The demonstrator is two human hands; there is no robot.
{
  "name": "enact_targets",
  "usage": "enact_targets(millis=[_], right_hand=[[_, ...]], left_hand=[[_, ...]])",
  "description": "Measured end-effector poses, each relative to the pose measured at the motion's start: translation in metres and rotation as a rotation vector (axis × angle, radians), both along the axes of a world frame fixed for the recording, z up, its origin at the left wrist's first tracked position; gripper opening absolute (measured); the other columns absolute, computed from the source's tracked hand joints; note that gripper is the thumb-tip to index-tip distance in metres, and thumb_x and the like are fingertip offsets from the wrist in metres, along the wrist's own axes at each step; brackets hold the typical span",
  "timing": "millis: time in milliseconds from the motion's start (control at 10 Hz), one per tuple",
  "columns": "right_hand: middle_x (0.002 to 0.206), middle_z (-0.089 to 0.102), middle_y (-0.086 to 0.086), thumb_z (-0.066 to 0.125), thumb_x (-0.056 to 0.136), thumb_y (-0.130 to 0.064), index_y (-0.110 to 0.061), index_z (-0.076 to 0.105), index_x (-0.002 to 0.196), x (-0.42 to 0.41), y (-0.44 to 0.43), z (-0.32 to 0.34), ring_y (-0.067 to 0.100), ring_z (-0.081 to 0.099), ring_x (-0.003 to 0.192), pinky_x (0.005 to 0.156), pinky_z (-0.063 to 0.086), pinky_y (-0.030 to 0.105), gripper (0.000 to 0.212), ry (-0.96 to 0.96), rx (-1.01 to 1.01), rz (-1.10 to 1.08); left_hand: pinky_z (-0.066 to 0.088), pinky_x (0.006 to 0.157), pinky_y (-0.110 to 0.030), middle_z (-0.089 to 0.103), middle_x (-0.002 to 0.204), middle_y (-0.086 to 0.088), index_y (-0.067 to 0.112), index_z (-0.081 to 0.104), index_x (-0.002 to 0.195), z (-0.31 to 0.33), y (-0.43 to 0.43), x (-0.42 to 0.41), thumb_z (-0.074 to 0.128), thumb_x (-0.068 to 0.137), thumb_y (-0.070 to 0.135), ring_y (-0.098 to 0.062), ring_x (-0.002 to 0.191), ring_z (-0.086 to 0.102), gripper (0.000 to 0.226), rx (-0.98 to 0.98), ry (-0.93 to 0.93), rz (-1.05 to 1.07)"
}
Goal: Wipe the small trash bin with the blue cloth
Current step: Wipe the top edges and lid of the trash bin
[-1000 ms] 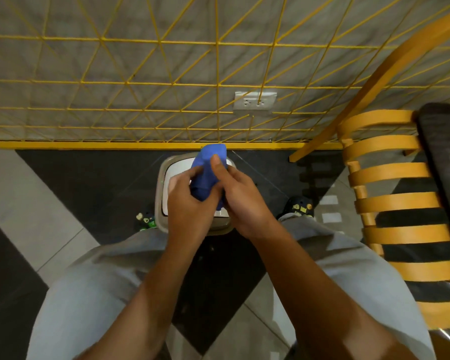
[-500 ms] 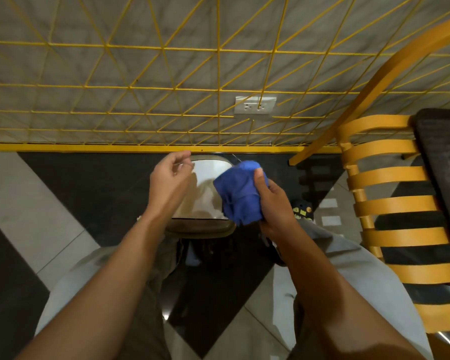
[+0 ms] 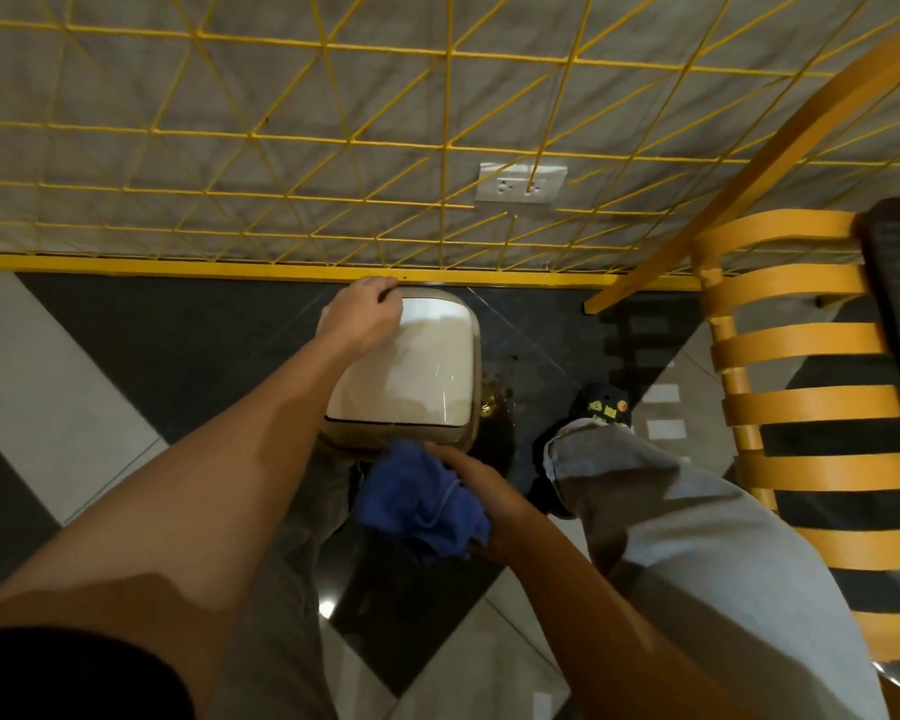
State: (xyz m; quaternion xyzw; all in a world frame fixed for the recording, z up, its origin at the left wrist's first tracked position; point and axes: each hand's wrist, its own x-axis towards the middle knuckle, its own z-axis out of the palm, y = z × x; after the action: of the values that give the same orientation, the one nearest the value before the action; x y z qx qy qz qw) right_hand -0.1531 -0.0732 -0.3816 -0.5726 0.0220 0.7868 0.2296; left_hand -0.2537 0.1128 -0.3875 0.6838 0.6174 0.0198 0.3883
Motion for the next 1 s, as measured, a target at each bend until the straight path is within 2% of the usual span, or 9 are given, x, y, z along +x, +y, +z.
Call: enact_targets(millis=[100, 200, 300, 400, 500, 600, 800, 900, 1000], right_hand=[[0.124, 0.054, 0.020, 0.045, 0.096, -0.016, -0.001, 0.039, 0.126, -0.006, 0.029, 0.021, 0.026, 0.058, 0.108, 0.096, 0.044, 0.029, 0.034, -0.183, -0.282, -0.327], [0.113, 0.060, 0.013, 0.046, 0.096, -0.024, -0.005, 0.047, 0.126, -0.008, 0.036, 0.025, 0.023, 0.062, 0.097, 0.085, 0.051, 0.027, 0.036, 0.001, -0.148, -0.325], [0.087, 0.064, 0.001, 0.051, 0.092, -0.031, -0.007, 0.059, 0.115, 0.016, 0.012, 0.007, 0.013, 0.065, 0.084, 0.060, 0.054, 0.025, 0.034, -0.137, 0.135, -0.179], [0.077, 0.061, 0.000, 0.047, 0.095, -0.024, -0.003, 0.061, 0.106, 0.026, 0.022, 0.001, 0.008, 0.060, 0.071, 0.047, 0.051, 0.013, 0.028, -0.238, 0.182, -0.193], [0.081, 0.063, 0.001, 0.052, 0.092, -0.030, -0.005, 0.058, 0.115, 0.038, 0.031, 0.001, 0.012, 0.061, 0.067, 0.053, 0.055, 0.023, 0.035, -0.260, 0.200, -0.152], [0.084, 0.063, 0.002, 0.054, 0.088, -0.033, -0.006, 0.058, 0.118, 0.056, 0.040, 0.002, 0.016, 0.061, 0.072, 0.068, 0.051, 0.032, 0.040, -0.317, 0.226, -0.109], [0.082, 0.064, 0.003, 0.050, 0.090, -0.032, -0.017, 0.063, 0.085, 0.090, 0.075, 0.008, 0.015, 0.063, 0.071, 0.066, 0.053, 0.030, 0.020, -0.309, 0.289, -0.115], [0.084, 0.060, 0.010, 0.049, 0.092, -0.029, -0.012, 0.062, 0.084, 0.098, 0.091, 0.008, 0.020, 0.057, 0.080, 0.080, 0.045, 0.035, 0.023, -0.294, 0.306, -0.129], [0.078, 0.058, 0.009, 0.050, 0.089, -0.033, -0.013, 0.060, 0.079, 0.097, 0.105, 0.007, 0.019, 0.056, 0.074, 0.072, 0.045, 0.033, 0.025, -0.312, 0.282, -0.086]], left_hand=[[0.026, 0.113, -0.044, 0.038, 0.147, -0.003, 0.021, 0.040, 0.137, -0.004, -0.002, -0.004, 0.034, 0.097, 0.029, -0.024, 0.134, 0.034, 0.042, 0.008, 0.013, -0.029], [0.026, 0.112, -0.047, 0.037, 0.148, -0.006, 0.020, 0.038, 0.139, -0.003, 0.001, -0.007, 0.033, 0.097, 0.029, -0.028, 0.134, 0.033, 0.043, 0.010, 0.033, -0.022], [0.030, 0.110, -0.045, 0.039, 0.146, -0.009, 0.019, 0.041, 0.137, -0.002, 0.002, -0.010, 0.035, 0.096, 0.028, -0.032, 0.132, 0.036, 0.043, 0.015, 0.063, 0.025], [0.035, 0.104, -0.043, 0.044, 0.141, -0.013, 0.016, 0.045, 0.135, -0.001, -0.003, -0.018, 0.036, 0.095, 0.024, -0.034, 0.127, 0.041, 0.041, 0.013, 0.069, 0.058], [0.036, 0.103, -0.040, 0.045, 0.141, -0.011, 0.015, 0.045, 0.135, 0.002, -0.009, -0.027, 0.039, 0.093, 0.020, -0.032, 0.128, 0.041, 0.042, -0.005, 0.073, 0.090], [0.037, 0.103, -0.039, 0.051, 0.138, -0.008, 0.015, 0.049, 0.131, 0.005, -0.016, -0.035, 0.042, 0.092, 0.019, -0.029, 0.127, 0.045, 0.041, -0.044, 0.030, 0.161], [0.046, 0.100, -0.041, 0.061, 0.125, -0.008, 0.014, 0.059, 0.122, 0.004, -0.033, -0.044, 0.051, 0.086, 0.016, -0.026, 0.114, 0.057, 0.037, -0.182, -0.145, 0.341], [0.047, 0.099, -0.043, 0.063, 0.122, -0.009, 0.013, 0.059, 0.122, 0.003, -0.037, -0.044, 0.051, 0.085, 0.017, -0.027, 0.111, 0.059, 0.038, -0.251, -0.194, 0.392], [0.048, 0.097, -0.044, 0.066, 0.116, -0.011, 0.014, 0.062, 0.115, 0.004, -0.038, -0.043, 0.052, 0.084, 0.017, -0.030, 0.109, 0.060, 0.032, -0.288, -0.220, 0.427]])
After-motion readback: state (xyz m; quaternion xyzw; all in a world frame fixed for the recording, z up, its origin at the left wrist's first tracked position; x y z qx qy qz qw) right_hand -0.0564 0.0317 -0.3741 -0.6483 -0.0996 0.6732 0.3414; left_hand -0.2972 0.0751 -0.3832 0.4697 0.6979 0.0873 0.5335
